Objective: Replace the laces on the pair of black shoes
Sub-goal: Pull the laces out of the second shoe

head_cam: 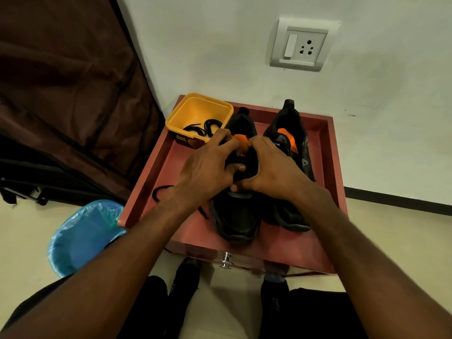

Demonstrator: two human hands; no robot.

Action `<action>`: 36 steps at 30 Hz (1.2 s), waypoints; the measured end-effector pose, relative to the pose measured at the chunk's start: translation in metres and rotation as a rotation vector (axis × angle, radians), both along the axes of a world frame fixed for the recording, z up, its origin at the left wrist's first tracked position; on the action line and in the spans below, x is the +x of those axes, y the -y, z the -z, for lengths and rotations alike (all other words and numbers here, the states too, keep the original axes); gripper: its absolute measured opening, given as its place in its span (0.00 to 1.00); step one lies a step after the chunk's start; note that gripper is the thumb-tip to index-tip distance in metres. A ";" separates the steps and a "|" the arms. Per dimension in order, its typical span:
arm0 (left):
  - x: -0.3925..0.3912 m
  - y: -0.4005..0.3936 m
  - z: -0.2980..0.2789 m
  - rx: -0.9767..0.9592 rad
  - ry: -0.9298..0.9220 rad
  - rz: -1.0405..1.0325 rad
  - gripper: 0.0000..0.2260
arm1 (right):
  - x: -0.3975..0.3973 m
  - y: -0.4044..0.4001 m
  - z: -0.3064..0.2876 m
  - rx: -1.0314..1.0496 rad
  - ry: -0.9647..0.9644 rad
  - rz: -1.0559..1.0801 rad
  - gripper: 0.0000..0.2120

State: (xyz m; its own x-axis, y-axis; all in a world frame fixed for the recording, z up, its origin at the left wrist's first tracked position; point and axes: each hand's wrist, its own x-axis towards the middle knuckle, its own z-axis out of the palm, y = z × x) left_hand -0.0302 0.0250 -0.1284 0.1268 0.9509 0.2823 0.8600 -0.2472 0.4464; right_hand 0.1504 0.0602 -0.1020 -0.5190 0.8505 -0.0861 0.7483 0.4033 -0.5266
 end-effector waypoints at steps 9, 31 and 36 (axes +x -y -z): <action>0.006 0.002 -0.006 0.069 -0.036 -0.027 0.09 | 0.004 0.001 -0.001 -0.085 -0.124 0.048 0.35; 0.024 0.001 -0.010 -0.045 0.166 -0.205 0.06 | 0.002 0.004 -0.004 -0.079 -0.130 0.025 0.37; 0.021 0.003 -0.011 -0.143 0.416 -0.231 0.09 | 0.001 0.003 -0.001 -0.082 -0.140 0.030 0.37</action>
